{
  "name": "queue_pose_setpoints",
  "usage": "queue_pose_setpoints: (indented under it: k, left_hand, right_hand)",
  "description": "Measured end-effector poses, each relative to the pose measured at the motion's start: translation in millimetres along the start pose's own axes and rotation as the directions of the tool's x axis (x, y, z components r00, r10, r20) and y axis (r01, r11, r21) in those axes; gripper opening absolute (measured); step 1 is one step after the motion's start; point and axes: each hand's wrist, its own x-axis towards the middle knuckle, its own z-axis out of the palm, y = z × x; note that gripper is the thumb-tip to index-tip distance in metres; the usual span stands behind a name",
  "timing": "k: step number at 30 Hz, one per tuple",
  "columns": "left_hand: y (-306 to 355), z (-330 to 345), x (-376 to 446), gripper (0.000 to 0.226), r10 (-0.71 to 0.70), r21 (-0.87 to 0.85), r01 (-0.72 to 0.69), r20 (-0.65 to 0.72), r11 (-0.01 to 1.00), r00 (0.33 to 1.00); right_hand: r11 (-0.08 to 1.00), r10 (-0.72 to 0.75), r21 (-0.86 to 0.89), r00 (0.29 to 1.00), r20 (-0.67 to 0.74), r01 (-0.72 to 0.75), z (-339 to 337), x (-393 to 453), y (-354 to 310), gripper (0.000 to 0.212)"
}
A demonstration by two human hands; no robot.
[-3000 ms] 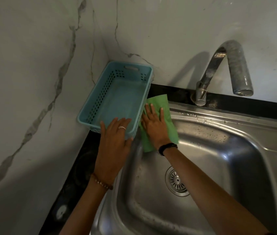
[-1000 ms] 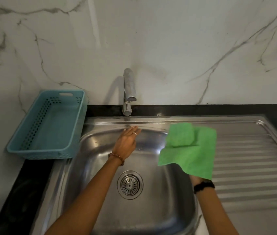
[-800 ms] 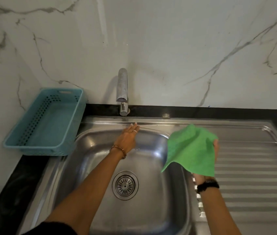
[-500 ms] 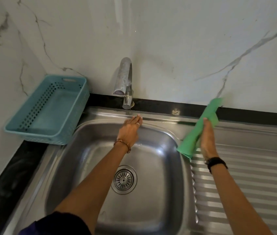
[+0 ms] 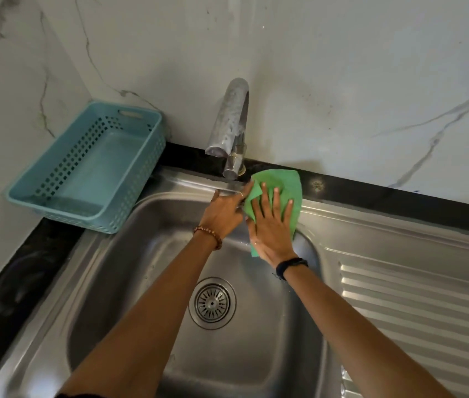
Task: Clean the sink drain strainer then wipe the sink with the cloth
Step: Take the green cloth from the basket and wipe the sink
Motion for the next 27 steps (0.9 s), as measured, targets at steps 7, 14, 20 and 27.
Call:
queue_pose_setpoints:
  k: [7, 14, 20, 27]
  left_hand:
    - [24, -10, -8, 0.073, -0.176, -0.131, 0.172, -0.019, 0.976, 0.984]
    - [38, -6, -14, 0.055, -0.175, 0.125, 0.169, 0.038, 0.978, 0.984]
    - [42, -2, -14, 0.060, -0.131, 0.220, 0.111, 0.075, 0.969, 0.989]
    - [31, -1, -7, 0.060, -0.107, 0.250, 0.086, 0.075, 0.964, 0.991]
  right_hand:
    - [0.988, -0.125, -0.083, 0.991, 0.045, 0.129, -13, -13, 27, 0.053]
    - [0.972, 0.215, 0.080, 0.975, 0.052, -0.219, -37, -66, 96, 0.049]
    - [0.831, 0.533, 0.151, 0.844, 0.059, -0.535, -52, -94, 143, 0.049]
    - [0.825, 0.540, 0.167, 0.840, 0.049, -0.540, -35, -64, 85, 0.054]
